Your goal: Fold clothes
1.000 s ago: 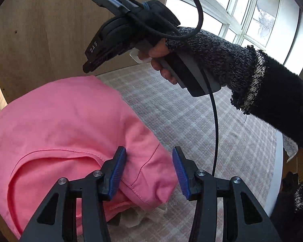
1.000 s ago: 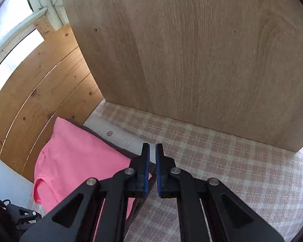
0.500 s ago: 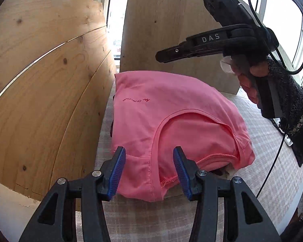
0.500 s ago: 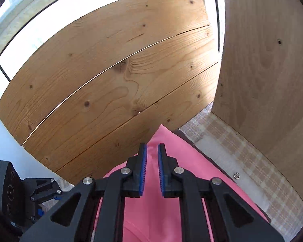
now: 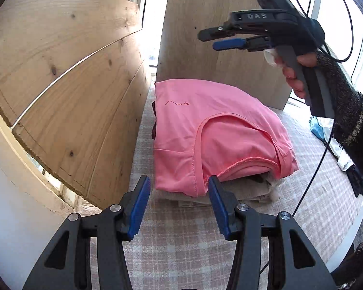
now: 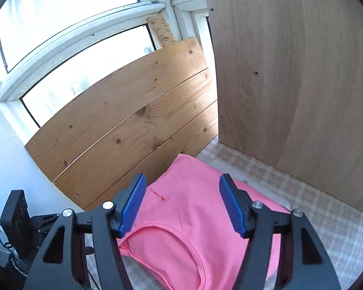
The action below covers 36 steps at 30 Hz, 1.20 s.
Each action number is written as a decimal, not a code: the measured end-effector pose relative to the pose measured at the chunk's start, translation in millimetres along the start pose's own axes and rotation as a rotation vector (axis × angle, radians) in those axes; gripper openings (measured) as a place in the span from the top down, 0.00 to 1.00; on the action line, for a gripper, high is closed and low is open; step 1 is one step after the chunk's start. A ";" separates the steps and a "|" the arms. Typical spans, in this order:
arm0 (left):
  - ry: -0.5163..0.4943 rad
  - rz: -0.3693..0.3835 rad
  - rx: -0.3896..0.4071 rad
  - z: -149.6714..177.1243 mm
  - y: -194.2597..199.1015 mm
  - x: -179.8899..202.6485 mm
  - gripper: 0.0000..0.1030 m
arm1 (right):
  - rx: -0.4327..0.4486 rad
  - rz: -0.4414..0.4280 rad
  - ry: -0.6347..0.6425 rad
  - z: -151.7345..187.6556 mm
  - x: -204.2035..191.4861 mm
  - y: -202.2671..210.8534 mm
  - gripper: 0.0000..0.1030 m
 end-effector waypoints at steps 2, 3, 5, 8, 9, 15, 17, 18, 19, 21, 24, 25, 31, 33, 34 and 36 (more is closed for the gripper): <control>0.014 0.019 0.008 -0.5 8.5 2.4 0.54 | 0.039 0.055 -0.045 33.4 10.2 38.3 0.31; 0.009 0.015 0.011 -1.1 13.3 5.4 0.53 | 0.044 0.068 -0.066 50.9 13.3 53.4 0.30; -0.009 0.004 0.010 -2.3 24.2 14.2 0.42 | 0.029 0.113 -0.110 81.7 21.0 71.6 0.30; -0.042 0.001 0.023 -5.1 35.4 30.0 0.36 | -0.009 0.213 -0.180 126.7 33.5 90.8 0.28; -0.051 0.000 0.023 -6.0 37.7 35.6 0.35 | -0.021 0.246 -0.204 141.8 37.7 97.3 0.26; -0.093 -0.137 0.003 1.4 42.9 68.6 0.26 | -0.077 0.435 -0.312 210.0 56.2 129.8 0.25; -0.092 -0.135 -0.006 6.9 45.6 77.2 0.26 | -0.067 0.465 -0.328 220.9 55.5 141.0 0.25; -0.092 -0.130 -0.007 9.2 48.0 81.4 0.26 | -0.049 0.465 -0.330 222.5 52.5 147.2 0.25; -0.093 -0.124 -0.007 11.1 50.3 85.3 0.26 | -0.032 0.466 -0.331 223.9 49.3 153.4 0.25; -0.096 -0.119 -0.009 12.3 55.3 90.9 0.26 | -0.003 0.504 -0.299 220.5 37.1 162.6 0.25; -0.090 -0.112 -0.012 9.3 65.5 94.5 0.26 | 0.043 0.555 -0.252 213.9 18.4 174.0 0.25; -0.089 -0.107 -0.008 7.8 69.8 95.5 0.26 | 0.055 0.563 -0.242 211.6 12.8 176.7 0.25; -0.102 -0.159 0.017 4.7 93.7 100.1 0.25 | 0.074 0.584 -0.215 209.1 -7.2 184.4 0.24; -0.099 -0.154 0.017 6.4 97.7 102.0 0.25 | 0.062 0.585 -0.219 212.7 -7.9 184.9 0.24; -0.095 -0.149 0.015 7.3 99.2 103.0 0.25 | 0.056 0.585 -0.222 214.8 -7.8 185.4 0.24; -0.085 -0.156 0.008 9.1 101.4 105.1 0.25 | 0.047 0.581 -0.220 218.7 -6.5 187.6 0.24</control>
Point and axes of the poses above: each gripper's, at about its wrist camera, not at the fingertips, and y roughly against the way its jaws point, x to its right, z to its underside, the point moved 2 cm from there along -y, roughly the way its jaws point, and after that the axes turned 6 degrees about -y, right-handed, at the moved point
